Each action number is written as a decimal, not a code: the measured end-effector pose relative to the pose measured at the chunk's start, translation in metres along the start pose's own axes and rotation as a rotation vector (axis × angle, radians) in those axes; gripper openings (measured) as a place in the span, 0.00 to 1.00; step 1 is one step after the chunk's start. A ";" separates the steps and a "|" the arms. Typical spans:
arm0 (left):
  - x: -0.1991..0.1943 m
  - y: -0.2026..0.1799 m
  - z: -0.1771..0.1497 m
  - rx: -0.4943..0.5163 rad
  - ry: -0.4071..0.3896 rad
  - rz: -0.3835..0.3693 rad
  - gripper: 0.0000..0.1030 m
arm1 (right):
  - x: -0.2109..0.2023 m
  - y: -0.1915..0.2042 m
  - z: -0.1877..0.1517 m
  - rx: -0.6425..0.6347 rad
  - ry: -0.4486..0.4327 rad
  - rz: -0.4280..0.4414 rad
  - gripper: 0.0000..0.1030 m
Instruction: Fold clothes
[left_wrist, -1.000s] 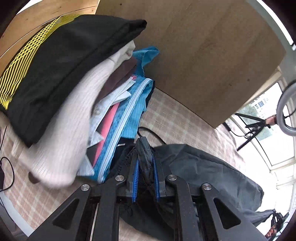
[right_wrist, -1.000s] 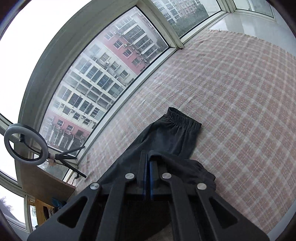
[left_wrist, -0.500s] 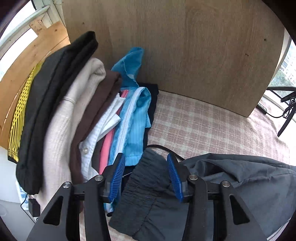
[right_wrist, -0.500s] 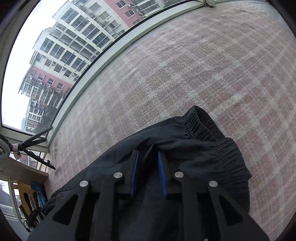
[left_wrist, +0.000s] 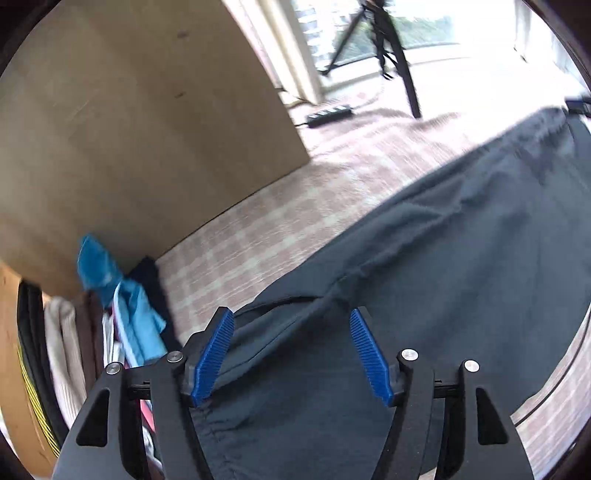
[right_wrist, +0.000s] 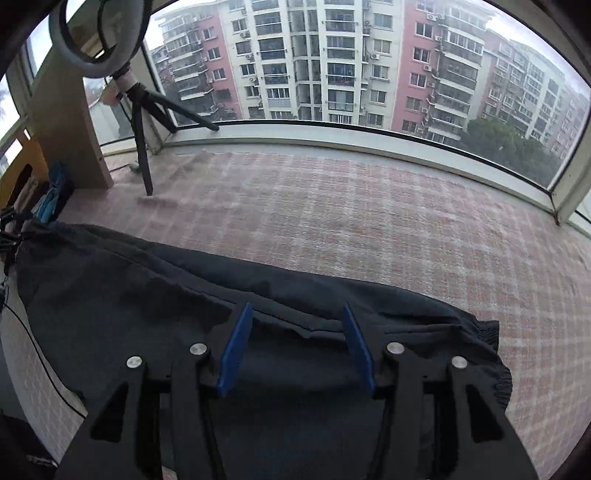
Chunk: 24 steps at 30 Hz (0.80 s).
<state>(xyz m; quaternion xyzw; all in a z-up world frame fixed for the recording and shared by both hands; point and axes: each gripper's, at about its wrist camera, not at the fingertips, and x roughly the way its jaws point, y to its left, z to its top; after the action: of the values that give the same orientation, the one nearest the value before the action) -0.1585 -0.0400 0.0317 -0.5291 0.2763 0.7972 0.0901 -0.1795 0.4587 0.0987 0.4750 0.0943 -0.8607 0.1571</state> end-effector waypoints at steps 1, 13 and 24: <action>0.008 -0.005 0.004 0.036 0.013 -0.002 0.62 | 0.008 0.020 0.005 -0.083 0.008 0.001 0.49; 0.038 0.017 -0.015 0.014 0.075 -0.083 0.05 | 0.072 0.081 0.027 -0.382 0.127 0.056 0.49; 0.010 0.018 -0.031 -0.009 0.041 -0.118 0.01 | 0.069 0.091 0.010 -0.409 0.170 0.062 0.02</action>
<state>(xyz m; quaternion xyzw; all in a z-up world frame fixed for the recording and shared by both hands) -0.1455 -0.0733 0.0204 -0.5610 0.2429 0.7808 0.1287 -0.1892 0.3581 0.0439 0.5067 0.2650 -0.7753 0.2683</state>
